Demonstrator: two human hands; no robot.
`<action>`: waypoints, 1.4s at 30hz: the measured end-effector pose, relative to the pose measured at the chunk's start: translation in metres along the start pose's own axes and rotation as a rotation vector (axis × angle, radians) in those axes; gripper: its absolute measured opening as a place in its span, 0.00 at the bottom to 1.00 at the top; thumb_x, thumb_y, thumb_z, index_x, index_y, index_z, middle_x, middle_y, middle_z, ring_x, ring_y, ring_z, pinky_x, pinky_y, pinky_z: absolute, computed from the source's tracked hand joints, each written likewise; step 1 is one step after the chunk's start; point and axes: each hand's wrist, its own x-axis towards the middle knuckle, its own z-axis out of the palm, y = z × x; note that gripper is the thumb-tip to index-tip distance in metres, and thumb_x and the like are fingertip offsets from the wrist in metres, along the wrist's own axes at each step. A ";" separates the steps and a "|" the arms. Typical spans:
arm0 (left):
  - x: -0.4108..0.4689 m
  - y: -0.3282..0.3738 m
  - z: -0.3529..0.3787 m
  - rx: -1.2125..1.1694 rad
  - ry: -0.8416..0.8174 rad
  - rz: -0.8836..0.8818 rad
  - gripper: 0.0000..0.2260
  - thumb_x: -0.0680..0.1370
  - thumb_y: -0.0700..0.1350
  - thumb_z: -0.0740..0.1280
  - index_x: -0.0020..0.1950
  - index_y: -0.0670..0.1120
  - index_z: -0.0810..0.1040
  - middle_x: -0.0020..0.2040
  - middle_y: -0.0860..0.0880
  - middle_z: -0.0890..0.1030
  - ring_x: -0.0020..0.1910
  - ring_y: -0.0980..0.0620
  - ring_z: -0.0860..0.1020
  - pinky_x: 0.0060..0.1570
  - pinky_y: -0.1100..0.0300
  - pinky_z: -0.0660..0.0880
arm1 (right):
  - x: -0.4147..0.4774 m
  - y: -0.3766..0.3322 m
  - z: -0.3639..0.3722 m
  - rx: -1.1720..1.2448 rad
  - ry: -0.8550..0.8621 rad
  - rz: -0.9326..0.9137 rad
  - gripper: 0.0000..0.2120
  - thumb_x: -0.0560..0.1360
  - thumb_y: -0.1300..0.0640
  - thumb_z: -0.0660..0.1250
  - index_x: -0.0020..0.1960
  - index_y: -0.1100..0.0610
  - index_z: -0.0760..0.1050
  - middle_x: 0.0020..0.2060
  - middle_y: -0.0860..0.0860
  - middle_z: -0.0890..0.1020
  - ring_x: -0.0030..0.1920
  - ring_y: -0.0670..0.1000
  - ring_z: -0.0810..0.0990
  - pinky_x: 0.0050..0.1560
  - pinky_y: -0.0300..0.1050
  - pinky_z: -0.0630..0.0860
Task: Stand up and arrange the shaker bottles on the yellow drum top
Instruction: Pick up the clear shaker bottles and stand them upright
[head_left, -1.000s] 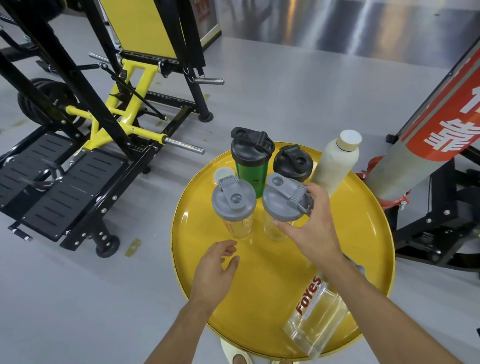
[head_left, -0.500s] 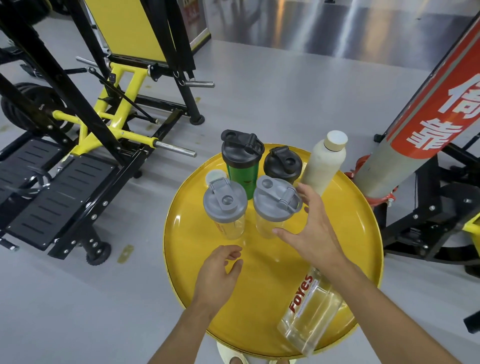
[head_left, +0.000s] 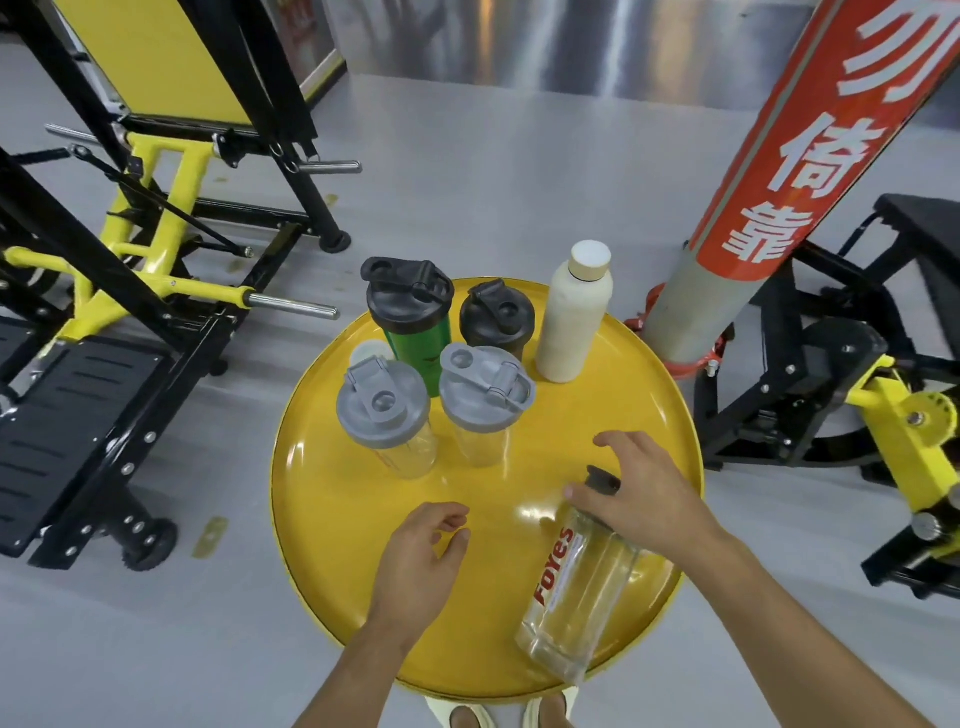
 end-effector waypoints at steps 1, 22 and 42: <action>0.000 0.000 0.002 0.006 -0.004 0.002 0.09 0.79 0.42 0.71 0.59 0.51 0.82 0.52 0.58 0.82 0.54 0.60 0.80 0.58 0.56 0.79 | -0.002 0.004 -0.001 -0.023 -0.013 0.018 0.40 0.67 0.28 0.68 0.72 0.48 0.67 0.69 0.47 0.69 0.67 0.52 0.71 0.62 0.50 0.74; 0.015 0.008 0.020 0.062 -0.055 0.026 0.10 0.80 0.44 0.71 0.60 0.51 0.82 0.53 0.60 0.81 0.54 0.59 0.80 0.57 0.54 0.79 | -0.009 0.012 -0.003 0.041 -0.152 0.139 0.36 0.59 0.22 0.67 0.58 0.43 0.68 0.46 0.43 0.79 0.43 0.45 0.79 0.45 0.51 0.80; 0.008 0.007 0.013 0.013 -0.002 0.008 0.09 0.79 0.43 0.71 0.59 0.51 0.83 0.53 0.58 0.82 0.54 0.59 0.80 0.57 0.57 0.79 | 0.003 -0.037 -0.049 -0.021 0.270 -0.182 0.40 0.65 0.33 0.75 0.70 0.44 0.65 0.59 0.37 0.71 0.56 0.44 0.73 0.44 0.43 0.70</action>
